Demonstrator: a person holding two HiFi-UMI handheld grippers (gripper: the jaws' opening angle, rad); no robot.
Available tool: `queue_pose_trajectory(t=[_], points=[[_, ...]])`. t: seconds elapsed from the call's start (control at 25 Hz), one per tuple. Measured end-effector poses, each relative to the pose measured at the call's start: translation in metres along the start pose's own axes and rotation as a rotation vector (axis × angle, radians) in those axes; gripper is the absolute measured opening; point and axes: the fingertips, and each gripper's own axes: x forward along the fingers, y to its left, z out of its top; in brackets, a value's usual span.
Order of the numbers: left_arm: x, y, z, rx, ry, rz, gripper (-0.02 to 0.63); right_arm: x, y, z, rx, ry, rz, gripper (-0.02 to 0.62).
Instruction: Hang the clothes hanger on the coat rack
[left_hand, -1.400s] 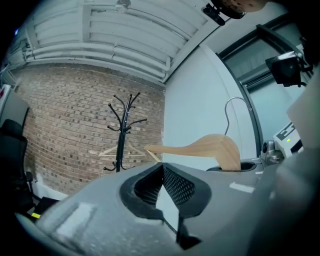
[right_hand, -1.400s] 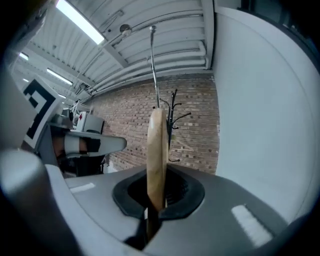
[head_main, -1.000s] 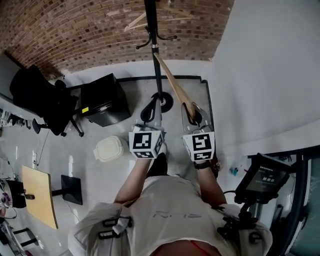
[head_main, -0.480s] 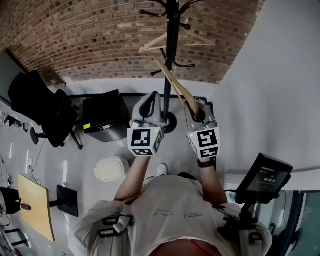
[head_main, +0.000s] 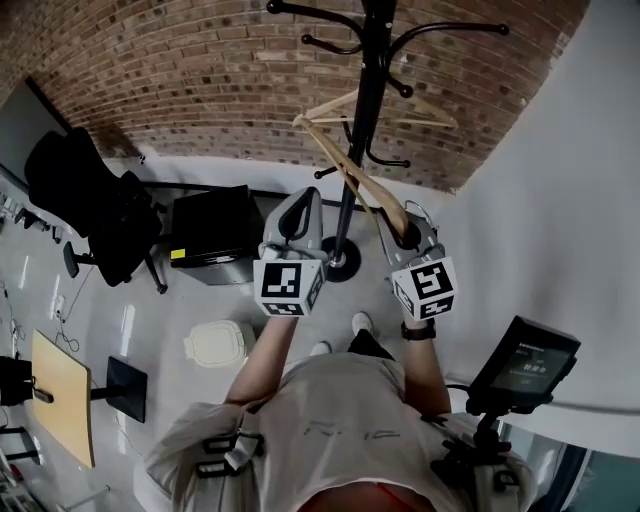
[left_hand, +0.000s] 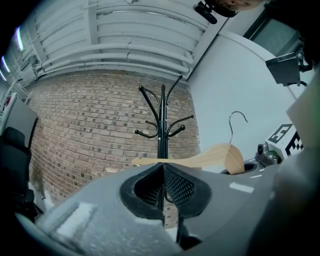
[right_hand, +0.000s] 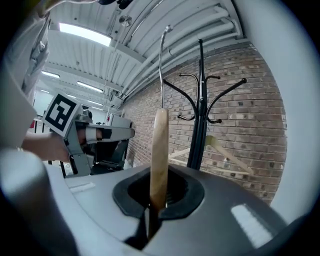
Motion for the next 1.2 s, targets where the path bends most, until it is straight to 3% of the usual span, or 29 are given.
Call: queue_pose_trajectory(t=[0.2, 0.32, 0.6, 0.88, 1.2], points=[[0.021, 0.003, 0.005, 0.028, -0.012, 0.032, -0.002, 0.015, -0.031, 0.019, 0.021, -0.144, 0.091, 0.003], [0.03, 0.008, 0.008, 0.032, -0.02, 0.07, -0.001, 0.02, -0.046, 0.029, 0.017, -0.174, 0.141, 0.003], [0.043, 0.008, 0.005, 0.032, -0.012, 0.096, -0.001, 0.042, -0.069, 0.043, 0.133, -0.13, 0.325, 0.003], [0.046, 0.013, 0.014, 0.037, -0.033, 0.137, -0.002, 0.057, -0.074, 0.068, 0.094, -0.11, 0.524, 0.003], [0.044, 0.013, 0.019, 0.059, -0.038, 0.168, -0.002, 0.078, -0.061, 0.075, 0.014, 0.011, 0.764, 0.003]])
